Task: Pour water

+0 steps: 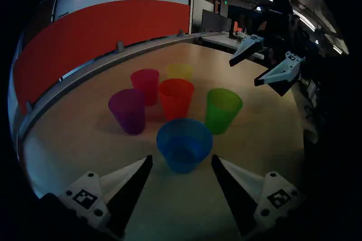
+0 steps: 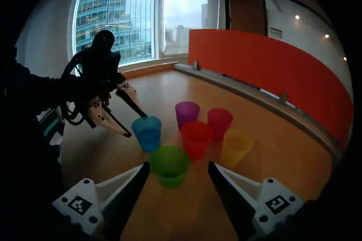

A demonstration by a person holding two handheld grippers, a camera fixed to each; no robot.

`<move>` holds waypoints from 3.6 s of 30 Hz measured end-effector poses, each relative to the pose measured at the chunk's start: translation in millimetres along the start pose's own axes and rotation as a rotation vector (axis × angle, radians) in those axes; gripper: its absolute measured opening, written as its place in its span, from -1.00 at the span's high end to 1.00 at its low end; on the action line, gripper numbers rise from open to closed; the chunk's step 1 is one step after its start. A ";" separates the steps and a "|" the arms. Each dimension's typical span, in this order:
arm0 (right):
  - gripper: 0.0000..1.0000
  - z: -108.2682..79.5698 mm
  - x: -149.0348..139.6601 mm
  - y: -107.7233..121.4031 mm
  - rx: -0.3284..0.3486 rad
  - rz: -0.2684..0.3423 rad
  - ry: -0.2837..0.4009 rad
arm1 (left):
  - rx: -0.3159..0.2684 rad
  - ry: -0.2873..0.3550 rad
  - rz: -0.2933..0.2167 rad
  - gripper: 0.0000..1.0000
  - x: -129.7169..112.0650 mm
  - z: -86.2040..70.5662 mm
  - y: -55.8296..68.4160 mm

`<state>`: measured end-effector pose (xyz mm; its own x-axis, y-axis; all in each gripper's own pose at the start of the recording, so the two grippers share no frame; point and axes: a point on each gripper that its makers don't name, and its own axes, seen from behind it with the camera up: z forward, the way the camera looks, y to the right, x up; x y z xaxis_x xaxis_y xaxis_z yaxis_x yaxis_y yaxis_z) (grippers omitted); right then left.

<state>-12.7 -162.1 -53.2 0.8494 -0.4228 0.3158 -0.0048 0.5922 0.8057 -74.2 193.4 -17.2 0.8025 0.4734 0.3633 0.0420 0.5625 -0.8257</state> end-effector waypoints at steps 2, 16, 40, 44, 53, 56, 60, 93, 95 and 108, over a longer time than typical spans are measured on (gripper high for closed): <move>-1.00 2.5 -1.1 -0.1 0.004 0.001 -0.004 | -0.006 -0.003 0.006 -0.94 0.9 3.4 0.7; -1.00 9.0 -10.0 0.5 0.018 0.015 -0.019 | -0.031 -0.026 0.028 -0.94 8.0 29.8 5.7; -1.00 9.7 -10.3 3.2 0.016 0.012 -0.021 | -0.032 -0.027 0.039 -0.78 14.3 39.1 4.9; -1.00 11.7 -11.6 1.0 0.021 0.013 -0.025 | -0.027 -0.026 0.045 -0.78 15.2 37.7 3.3; -1.00 19.3 -17.4 -5.7 0.036 0.013 -0.037 | -0.009 0.005 0.041 -0.78 26.0 26.4 -2.8; -1.00 22.6 -20.8 -8.7 0.041 0.010 -0.044 | 0.000 0.019 0.037 -0.78 30.5 21.4 -5.5; -1.00 28.2 -28.0 -13.9 0.048 0.002 -0.058 | 0.012 0.035 0.035 -0.78 35.6 15.8 -8.5; -0.84 82.7 -39.0 -14.0 0.032 -0.014 -0.088 | 0.034 0.072 0.031 -0.78 42.8 -3.0 -11.9; -0.84 81.7 -38.1 -12.4 0.026 -0.013 -0.085 | 0.034 0.076 0.029 -0.77 43.6 -3.0 -11.6; -0.84 53.6 1.8 1.6 -0.018 -0.015 -0.005 | 0.058 0.155 0.022 -0.78 67.4 -17.9 -12.4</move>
<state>-39.5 -198.7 -24.5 0.8466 -0.4351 0.3066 0.0171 0.5981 0.8013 -10.0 206.1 9.7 0.8851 0.3783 0.2712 -0.0073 0.5937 -0.8046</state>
